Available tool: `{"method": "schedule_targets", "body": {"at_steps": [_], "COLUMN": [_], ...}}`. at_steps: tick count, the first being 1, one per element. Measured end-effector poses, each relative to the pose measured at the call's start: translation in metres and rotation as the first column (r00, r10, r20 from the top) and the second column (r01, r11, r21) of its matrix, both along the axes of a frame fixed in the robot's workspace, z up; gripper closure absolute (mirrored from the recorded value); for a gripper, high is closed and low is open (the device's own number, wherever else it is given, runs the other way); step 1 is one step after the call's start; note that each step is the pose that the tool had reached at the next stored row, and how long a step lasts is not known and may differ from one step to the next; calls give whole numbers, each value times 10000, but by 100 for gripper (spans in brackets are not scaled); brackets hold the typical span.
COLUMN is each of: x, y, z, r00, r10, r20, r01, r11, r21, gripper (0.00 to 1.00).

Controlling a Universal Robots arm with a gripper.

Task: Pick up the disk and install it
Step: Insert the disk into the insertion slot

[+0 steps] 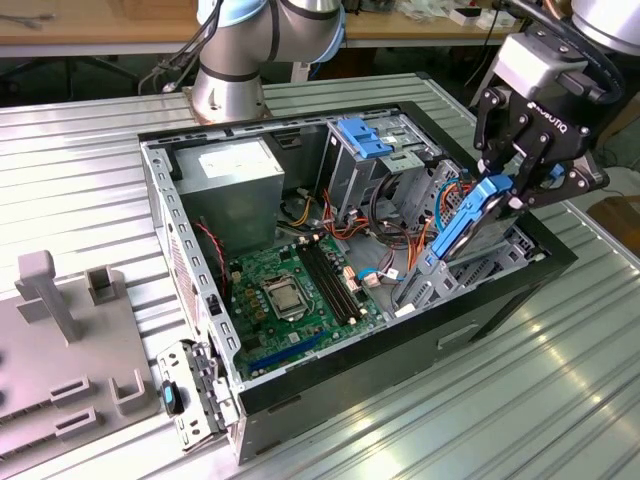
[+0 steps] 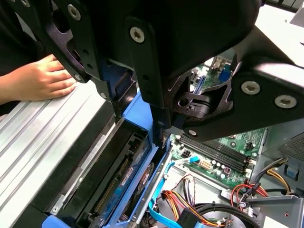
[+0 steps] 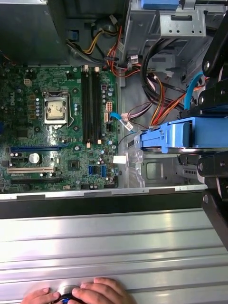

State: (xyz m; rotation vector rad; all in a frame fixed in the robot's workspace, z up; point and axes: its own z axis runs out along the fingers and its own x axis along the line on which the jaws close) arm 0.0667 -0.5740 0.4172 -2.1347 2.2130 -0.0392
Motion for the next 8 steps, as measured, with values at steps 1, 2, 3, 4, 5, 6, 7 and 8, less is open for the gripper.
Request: {"method": "schedule_targets", "body": {"at_steps": [1,2,3,4,5,6,7,8], "x": [0,0,0,0,0,0,0,0], "y": [0,0,0,0,0,0,0,-1], "z": [-7,-20,-25,-31,-41,-48,-52,-53], "r00": [10000,10000,10000,10000,10000,10000,10000,10000], "r10": [0,0,0,0,0,0,0,0], "r20": [0,0,0,0,0,0,0,0], "r01": [0,0,0,0,0,0,0,0], "r11": [10000,10000,10000,10000,10000,10000,10000,10000], "r21": [0,2,2,2,3,4,5,5], "gripper": [63,63,63,63,63,63,63,63]}}
